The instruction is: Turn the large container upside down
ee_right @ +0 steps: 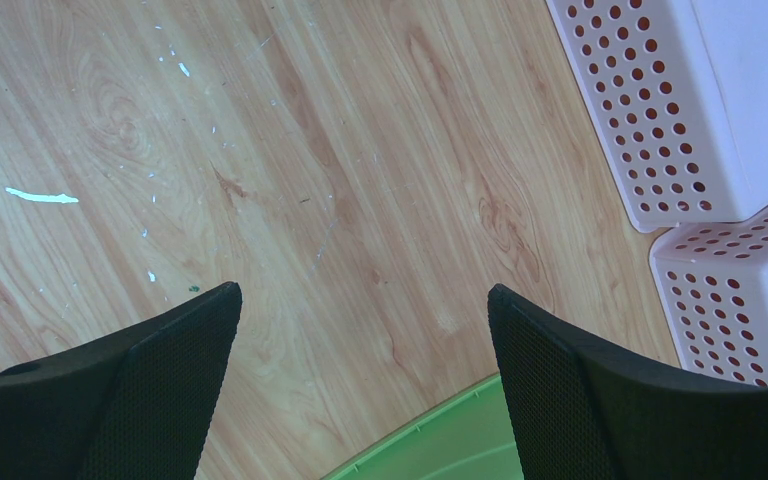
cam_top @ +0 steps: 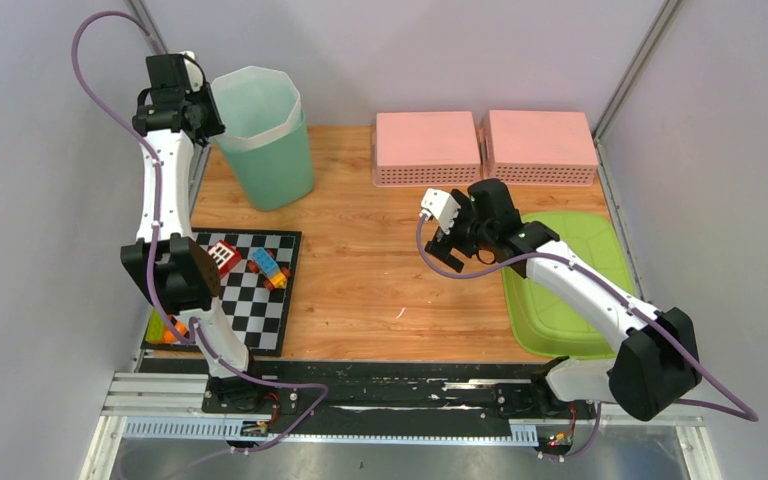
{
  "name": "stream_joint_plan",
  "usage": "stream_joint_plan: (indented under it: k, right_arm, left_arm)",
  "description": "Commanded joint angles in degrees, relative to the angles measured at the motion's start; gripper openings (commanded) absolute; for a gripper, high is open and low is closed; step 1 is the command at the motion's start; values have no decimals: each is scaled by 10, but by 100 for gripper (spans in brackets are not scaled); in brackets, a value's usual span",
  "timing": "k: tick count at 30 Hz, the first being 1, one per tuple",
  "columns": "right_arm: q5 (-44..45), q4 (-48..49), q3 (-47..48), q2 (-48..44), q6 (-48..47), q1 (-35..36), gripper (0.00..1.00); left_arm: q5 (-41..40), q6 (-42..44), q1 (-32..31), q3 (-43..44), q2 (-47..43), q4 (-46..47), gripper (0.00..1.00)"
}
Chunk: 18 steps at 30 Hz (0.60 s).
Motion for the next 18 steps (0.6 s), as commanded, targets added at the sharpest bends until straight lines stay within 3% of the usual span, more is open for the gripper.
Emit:
stream_joint_plan:
  k: [1,13,18]
  right_arm:
    - [-13,-3,-11,-9,0,8,95]
    - [-18,-3,-13,-6,0,7,95]
    - [-18,-2,-14,-6,0,7,95]
  left_arm:
    - [-4,9,3,24,13,31,32]
    - [-30,29,3,37,33,40,33]
    - [-15,30,4,34,38,37,27]
